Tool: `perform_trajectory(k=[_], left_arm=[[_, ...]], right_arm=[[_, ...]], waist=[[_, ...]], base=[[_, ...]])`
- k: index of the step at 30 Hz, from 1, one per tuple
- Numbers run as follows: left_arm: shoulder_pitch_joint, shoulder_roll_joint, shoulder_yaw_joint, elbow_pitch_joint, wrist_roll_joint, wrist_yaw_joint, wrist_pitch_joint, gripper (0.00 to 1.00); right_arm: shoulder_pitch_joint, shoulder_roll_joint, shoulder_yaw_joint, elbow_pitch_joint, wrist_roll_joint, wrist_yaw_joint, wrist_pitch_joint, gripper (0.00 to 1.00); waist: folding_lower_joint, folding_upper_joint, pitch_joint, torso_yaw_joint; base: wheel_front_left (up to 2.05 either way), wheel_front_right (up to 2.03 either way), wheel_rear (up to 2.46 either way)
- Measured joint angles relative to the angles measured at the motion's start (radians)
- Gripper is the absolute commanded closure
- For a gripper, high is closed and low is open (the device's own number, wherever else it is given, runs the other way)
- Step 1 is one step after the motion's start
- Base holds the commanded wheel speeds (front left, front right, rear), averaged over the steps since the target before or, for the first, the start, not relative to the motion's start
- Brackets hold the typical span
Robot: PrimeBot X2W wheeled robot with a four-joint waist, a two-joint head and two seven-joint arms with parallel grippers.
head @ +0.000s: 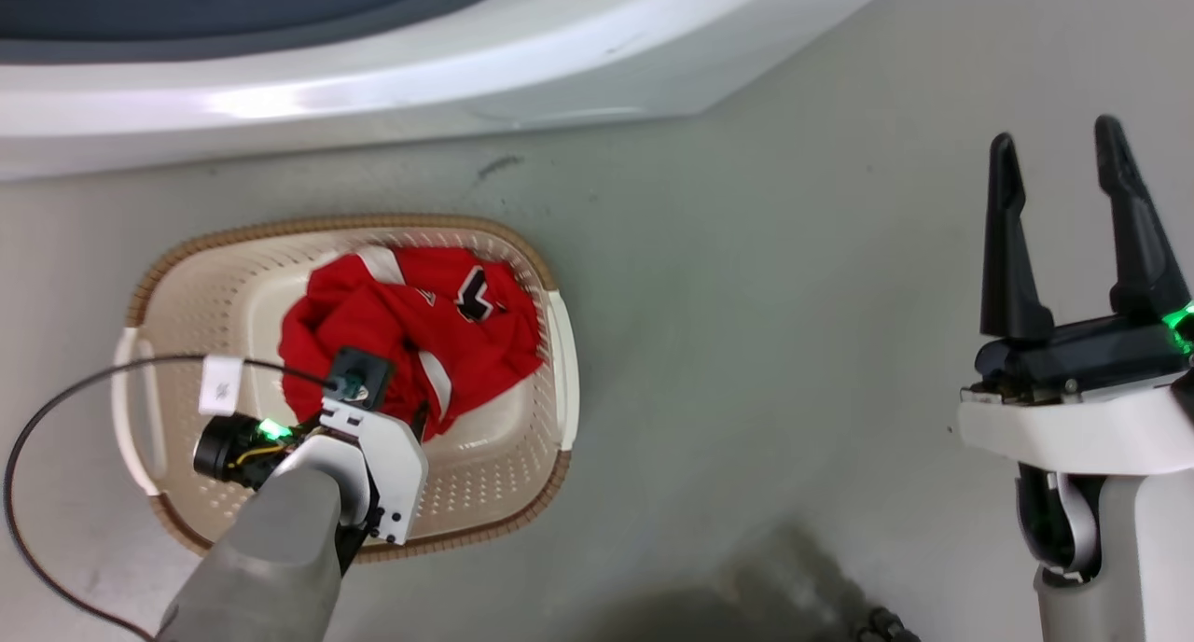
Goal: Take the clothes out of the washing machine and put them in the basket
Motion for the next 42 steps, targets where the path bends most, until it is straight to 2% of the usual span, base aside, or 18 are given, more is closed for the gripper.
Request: perform_trajectory(k=[6, 7, 9, 18, 26, 33, 42], left_arm=[[0.053, -0.028, 0.049, -0.051, -0.047, 0.028, -0.081, 0.00], [0.098, -0.026, 0.086, -0.165, -0.055, 0.067, -0.082, 0.00], [0.135, -0.022, 0.119, -0.263, -0.054, 0.095, -0.084, 0.00], [0.341, -0.027, 0.273, -0.601, 0.005, 0.164, -0.085, 0.00], [0.492, -0.078, 0.410, -0.846, 0.091, 0.183, -0.085, 0.00], [0.609, -0.119, 0.493, -1.019, 0.168, 0.203, -0.085, 0.00], [0.720, -0.143, 0.532, -1.183, 0.226, 0.216, -0.085, 0.00]], right_arm=[[0.045, 0.000, 0.011, 0.014, -0.003, 0.000, 0.000, 0.00], [0.069, 0.000, 0.013, 0.019, -0.009, 0.000, 0.000, 0.00], [0.083, 0.000, 0.013, 0.022, -0.011, 0.000, 0.000, 0.00], [0.159, 0.000, 0.007, 0.035, -0.027, 0.000, 0.000, 0.00], [0.223, 0.000, -0.007, 0.048, -0.037, 0.000, 0.000, 0.00], [0.279, 0.000, -0.009, 0.055, -0.040, 0.000, 0.000, 0.00], [0.330, 0.000, -0.013, 0.058, -0.035, 0.000, 0.000, 0.00]], waist=[[0.0000, 0.0000, -0.096, 0.023], [-0.0001, 0.0000, -0.148, 0.036], [-0.0001, 0.0000, -0.182, 0.044], [-0.0002, 0.0000, -0.329, 0.081], [-0.0003, 0.0000, -0.444, 0.119], [-0.0003, 0.0000, -0.540, 0.145], [-0.0003, 0.0001, -0.630, 0.161]], base=[[0.00, 0.00, 0.00], [0.00, 0.00, 0.00], [0.00, 0.00, 0.00], [0.00, 0.00, 0.00], [0.00, 0.00, 0.00], [0.00, 0.00, 0.00], [0.00, 0.00, 0.00]])
